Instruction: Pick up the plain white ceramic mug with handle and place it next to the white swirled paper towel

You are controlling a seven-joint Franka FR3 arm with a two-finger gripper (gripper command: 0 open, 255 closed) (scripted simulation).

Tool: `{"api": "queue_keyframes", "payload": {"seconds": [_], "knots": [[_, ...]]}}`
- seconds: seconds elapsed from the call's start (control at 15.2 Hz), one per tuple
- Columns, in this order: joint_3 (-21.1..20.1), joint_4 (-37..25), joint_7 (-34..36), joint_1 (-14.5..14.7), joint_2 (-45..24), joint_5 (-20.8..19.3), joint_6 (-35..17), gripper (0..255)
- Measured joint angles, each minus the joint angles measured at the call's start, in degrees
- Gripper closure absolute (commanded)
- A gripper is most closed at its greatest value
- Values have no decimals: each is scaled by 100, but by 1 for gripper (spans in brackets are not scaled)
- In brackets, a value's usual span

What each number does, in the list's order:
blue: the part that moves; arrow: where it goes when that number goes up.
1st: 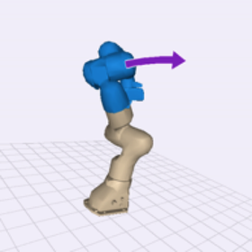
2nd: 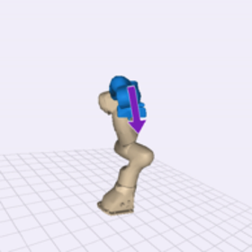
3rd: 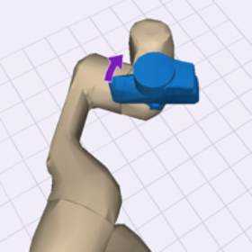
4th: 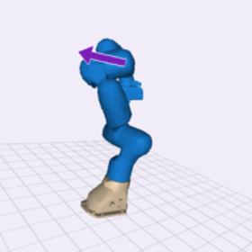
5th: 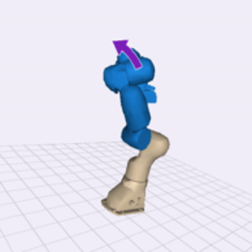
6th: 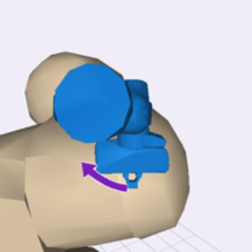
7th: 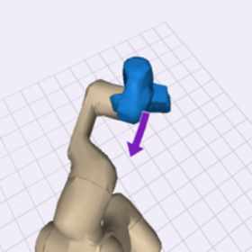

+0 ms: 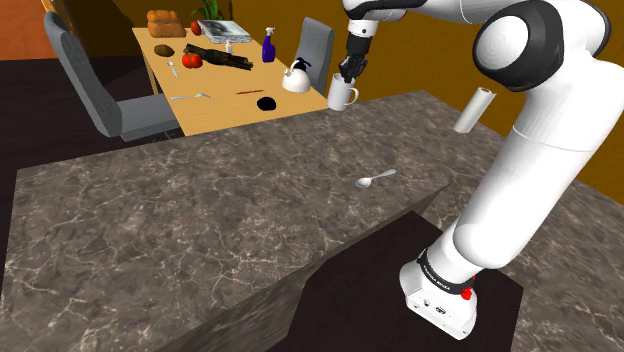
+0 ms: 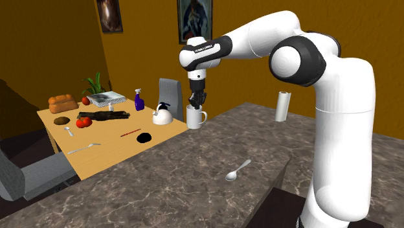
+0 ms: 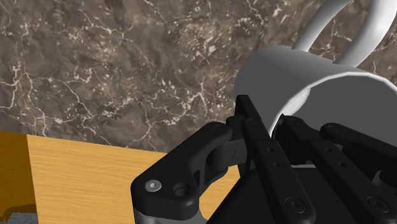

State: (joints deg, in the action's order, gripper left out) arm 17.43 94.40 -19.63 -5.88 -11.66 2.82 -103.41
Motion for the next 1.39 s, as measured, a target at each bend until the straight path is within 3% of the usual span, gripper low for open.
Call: {"api": "queue_keyframes", "payload": {"seconds": [1.39], "knots": [[29,-1881,-16,-84,-193,52,1694,255]]}}
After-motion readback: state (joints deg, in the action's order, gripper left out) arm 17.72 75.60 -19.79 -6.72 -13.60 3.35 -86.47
